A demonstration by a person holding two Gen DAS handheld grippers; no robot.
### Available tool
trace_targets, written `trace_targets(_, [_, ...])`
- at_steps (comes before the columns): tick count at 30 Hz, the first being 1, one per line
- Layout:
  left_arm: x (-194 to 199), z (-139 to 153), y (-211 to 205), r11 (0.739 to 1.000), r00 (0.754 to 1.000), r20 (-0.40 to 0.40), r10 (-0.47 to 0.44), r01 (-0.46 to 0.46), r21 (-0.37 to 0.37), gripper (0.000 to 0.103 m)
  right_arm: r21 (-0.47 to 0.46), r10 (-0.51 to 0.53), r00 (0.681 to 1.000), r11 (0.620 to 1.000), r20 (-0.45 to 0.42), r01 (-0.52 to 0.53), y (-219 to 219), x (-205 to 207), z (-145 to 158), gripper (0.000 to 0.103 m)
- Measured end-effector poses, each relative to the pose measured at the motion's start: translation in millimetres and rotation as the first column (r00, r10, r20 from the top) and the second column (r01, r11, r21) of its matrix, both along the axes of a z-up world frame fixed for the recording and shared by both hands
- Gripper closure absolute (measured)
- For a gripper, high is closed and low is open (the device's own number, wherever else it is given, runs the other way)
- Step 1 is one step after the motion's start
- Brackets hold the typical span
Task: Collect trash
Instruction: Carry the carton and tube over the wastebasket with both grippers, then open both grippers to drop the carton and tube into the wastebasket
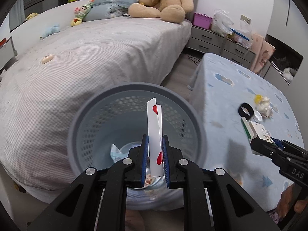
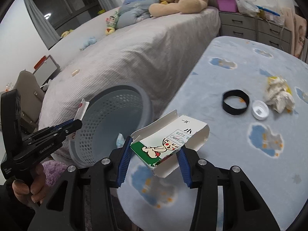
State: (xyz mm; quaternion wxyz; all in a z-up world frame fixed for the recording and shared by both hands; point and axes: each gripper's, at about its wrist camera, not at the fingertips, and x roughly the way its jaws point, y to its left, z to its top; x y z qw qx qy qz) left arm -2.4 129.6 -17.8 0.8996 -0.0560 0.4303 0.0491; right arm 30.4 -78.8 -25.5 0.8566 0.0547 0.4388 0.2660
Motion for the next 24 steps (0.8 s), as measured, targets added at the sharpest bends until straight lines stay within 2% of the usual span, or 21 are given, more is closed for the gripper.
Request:
trace_targets(5, [13, 4, 27, 1.000, 1.000, 0.010, 0.007, -0.007, 0.011, 0.088, -0.003, 0.081, 0.997, 0.997, 0.021, -0.081, 50, 11, 9, 0.058])
trace_targets(11, [26, -7, 47, 1.000, 1.000, -0.010, 0.018, -0.019, -0.017, 0.088, -0.012, 0.128, 0.992, 0.992, 0.001, -0.128, 86, 26, 5, 0.058])
trace_targets(16, [32, -24, 57, 0.999, 0.998, -0.050, 0.024, -0.025, -0.033, 0.086, -0.035, 0.157, 0.987, 0.987, -0.034, -0.158, 103, 34, -6, 0.058])
trace_targets(21, [34, -28, 58, 0.999, 0.998, -0.062, 0.025, -0.027, -0.040, 0.086, -0.046, 0.174, 0.983, 0.983, -0.054, -0.176, 112, 38, -15, 0.057])
trace_targets(24, [32, -27, 59, 0.999, 0.998, -0.060, 0.029, -0.031, -0.034, 0.082, -0.046, 0.179, 0.982, 0.982, -0.060, -0.182, 112, 39, -17, 0.056])
